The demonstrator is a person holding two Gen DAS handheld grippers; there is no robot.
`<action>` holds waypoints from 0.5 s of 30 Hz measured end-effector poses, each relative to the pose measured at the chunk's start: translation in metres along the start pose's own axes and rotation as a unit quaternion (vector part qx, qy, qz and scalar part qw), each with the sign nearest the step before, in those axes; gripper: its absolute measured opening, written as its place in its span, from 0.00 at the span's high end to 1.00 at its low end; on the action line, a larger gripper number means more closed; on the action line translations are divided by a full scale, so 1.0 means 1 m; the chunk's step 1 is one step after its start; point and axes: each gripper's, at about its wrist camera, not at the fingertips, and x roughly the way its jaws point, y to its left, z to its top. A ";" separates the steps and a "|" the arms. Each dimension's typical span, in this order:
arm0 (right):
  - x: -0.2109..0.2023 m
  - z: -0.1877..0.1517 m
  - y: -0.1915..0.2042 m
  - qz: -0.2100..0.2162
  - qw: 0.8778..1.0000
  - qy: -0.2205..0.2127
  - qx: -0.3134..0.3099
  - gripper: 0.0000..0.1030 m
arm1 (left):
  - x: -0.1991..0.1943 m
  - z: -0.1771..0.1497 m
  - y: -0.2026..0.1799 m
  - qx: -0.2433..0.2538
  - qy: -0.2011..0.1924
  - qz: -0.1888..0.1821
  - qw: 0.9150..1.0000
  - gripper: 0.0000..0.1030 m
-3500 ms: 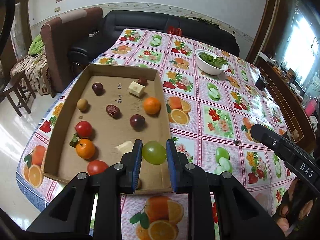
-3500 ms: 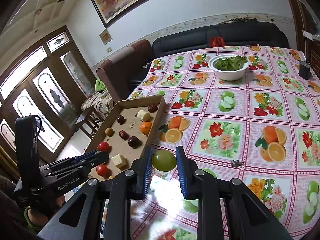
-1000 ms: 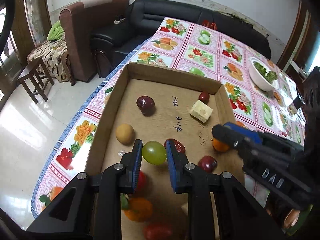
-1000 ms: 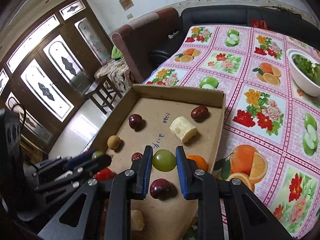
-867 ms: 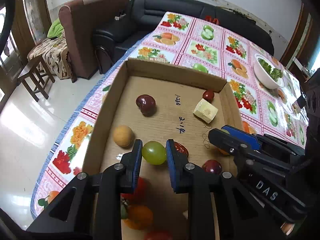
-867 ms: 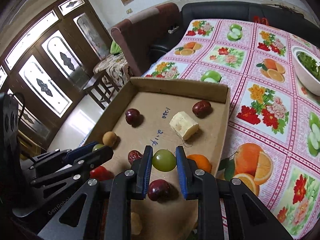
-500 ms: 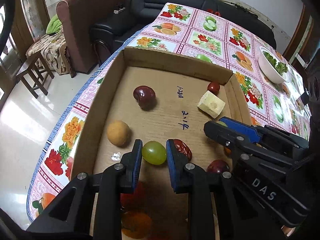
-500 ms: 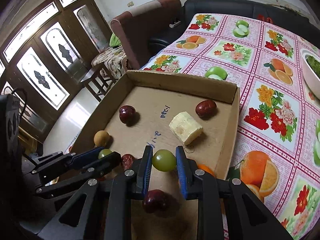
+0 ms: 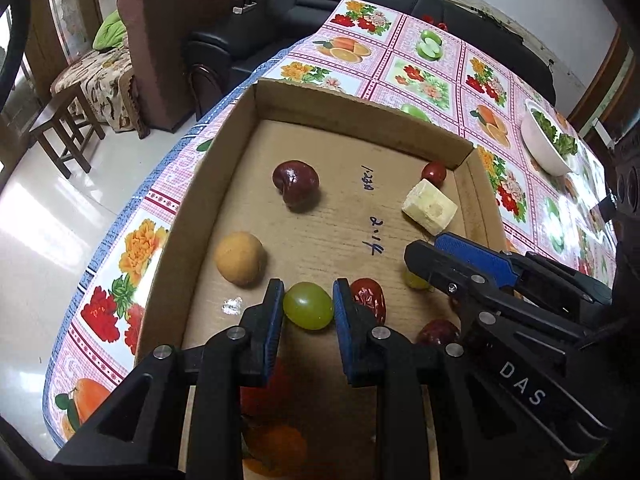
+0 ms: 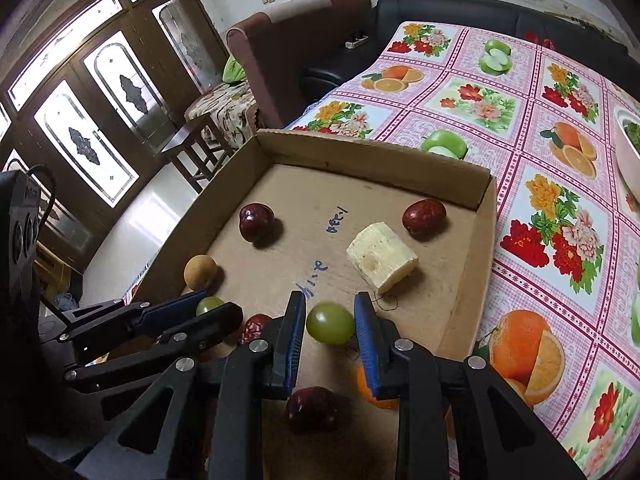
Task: Organize fruits
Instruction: 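Open both tools to release the grapes onto the tray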
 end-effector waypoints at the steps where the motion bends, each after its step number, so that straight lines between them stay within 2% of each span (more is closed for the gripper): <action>1: -0.001 0.000 0.000 0.001 1.000 -0.002 0.000 0.74 | -0.001 0.000 0.000 0.001 0.001 0.000 1.000 0.77; 5: -0.004 0.000 -0.001 0.002 1.000 -0.004 0.000 0.73 | -0.013 -0.005 -0.001 0.000 -0.009 -0.003 1.000 0.68; 7: -0.008 -0.001 -0.001 0.004 1.000 -0.006 -0.002 0.72 | -0.021 -0.009 -0.001 -0.001 -0.018 -0.002 1.000 0.60; 15: -0.031 -0.010 0.005 0.017 0.999 -0.018 -0.027 0.58 | -0.056 -0.041 -0.001 0.006 -0.042 -0.007 0.999 0.56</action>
